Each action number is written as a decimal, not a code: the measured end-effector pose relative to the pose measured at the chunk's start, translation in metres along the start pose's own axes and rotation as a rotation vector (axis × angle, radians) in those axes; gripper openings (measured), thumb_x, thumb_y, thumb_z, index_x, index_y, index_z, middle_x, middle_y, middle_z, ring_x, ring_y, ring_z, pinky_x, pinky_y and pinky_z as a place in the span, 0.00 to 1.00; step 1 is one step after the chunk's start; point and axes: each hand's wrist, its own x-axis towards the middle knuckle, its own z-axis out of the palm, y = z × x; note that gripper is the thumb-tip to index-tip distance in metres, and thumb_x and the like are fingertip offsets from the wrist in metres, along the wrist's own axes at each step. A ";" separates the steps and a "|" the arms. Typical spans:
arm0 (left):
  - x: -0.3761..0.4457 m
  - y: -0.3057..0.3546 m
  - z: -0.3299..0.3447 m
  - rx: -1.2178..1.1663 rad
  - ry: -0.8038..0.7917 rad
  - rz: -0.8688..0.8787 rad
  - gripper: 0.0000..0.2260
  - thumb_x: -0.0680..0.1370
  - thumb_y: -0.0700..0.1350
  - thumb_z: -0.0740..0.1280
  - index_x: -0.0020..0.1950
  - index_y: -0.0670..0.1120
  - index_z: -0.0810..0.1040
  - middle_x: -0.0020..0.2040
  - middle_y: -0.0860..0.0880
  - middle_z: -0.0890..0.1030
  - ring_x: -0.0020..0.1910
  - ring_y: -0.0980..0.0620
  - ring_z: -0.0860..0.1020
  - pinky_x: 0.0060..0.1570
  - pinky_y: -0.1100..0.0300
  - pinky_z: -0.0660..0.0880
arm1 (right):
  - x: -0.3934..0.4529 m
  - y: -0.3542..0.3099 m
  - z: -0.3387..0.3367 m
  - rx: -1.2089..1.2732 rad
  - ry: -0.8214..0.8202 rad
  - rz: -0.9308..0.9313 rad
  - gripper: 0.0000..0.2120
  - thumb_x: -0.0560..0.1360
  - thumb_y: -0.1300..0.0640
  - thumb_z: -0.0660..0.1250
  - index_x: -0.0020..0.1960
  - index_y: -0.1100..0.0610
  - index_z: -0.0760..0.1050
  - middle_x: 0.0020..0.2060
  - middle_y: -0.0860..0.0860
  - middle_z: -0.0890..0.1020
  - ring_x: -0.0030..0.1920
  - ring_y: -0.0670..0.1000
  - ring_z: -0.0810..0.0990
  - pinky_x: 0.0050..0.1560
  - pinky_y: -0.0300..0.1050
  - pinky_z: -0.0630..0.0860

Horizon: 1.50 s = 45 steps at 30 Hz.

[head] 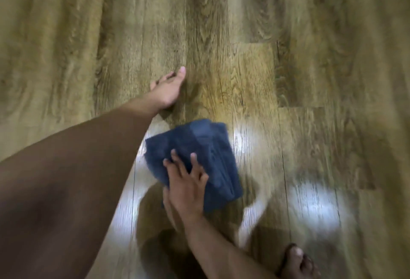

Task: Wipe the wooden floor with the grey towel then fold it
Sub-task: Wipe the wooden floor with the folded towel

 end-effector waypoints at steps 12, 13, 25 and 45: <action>0.005 -0.036 -0.047 0.086 0.094 -0.011 0.33 0.80 0.69 0.52 0.80 0.52 0.62 0.82 0.46 0.56 0.80 0.42 0.54 0.77 0.39 0.49 | 0.008 0.100 -0.149 1.253 0.078 0.388 0.16 0.79 0.61 0.68 0.66 0.56 0.77 0.57 0.53 0.85 0.60 0.55 0.82 0.52 0.40 0.78; 0.007 -0.039 -0.037 0.174 0.054 0.017 0.33 0.79 0.69 0.54 0.81 0.56 0.56 0.83 0.49 0.47 0.81 0.44 0.45 0.77 0.36 0.43 | 0.010 0.118 -0.165 1.088 0.209 0.393 0.16 0.80 0.58 0.68 0.67 0.55 0.76 0.60 0.52 0.82 0.62 0.54 0.80 0.53 0.36 0.76; 0.024 -0.041 0.006 0.450 0.013 -0.087 0.41 0.73 0.77 0.53 0.74 0.70 0.29 0.77 0.53 0.24 0.76 0.42 0.26 0.64 0.23 0.35 | 0.035 0.077 -0.040 -0.394 0.194 0.117 0.47 0.68 0.19 0.52 0.81 0.41 0.53 0.82 0.56 0.49 0.76 0.76 0.47 0.69 0.81 0.41; 0.031 -0.044 0.010 0.270 0.051 -0.097 0.42 0.60 0.83 0.33 0.75 0.74 0.40 0.81 0.58 0.37 0.80 0.45 0.33 0.65 0.23 0.32 | 0.241 0.058 -0.141 -0.423 0.390 0.131 0.34 0.77 0.30 0.48 0.81 0.41 0.52 0.82 0.51 0.50 0.78 0.72 0.46 0.70 0.79 0.43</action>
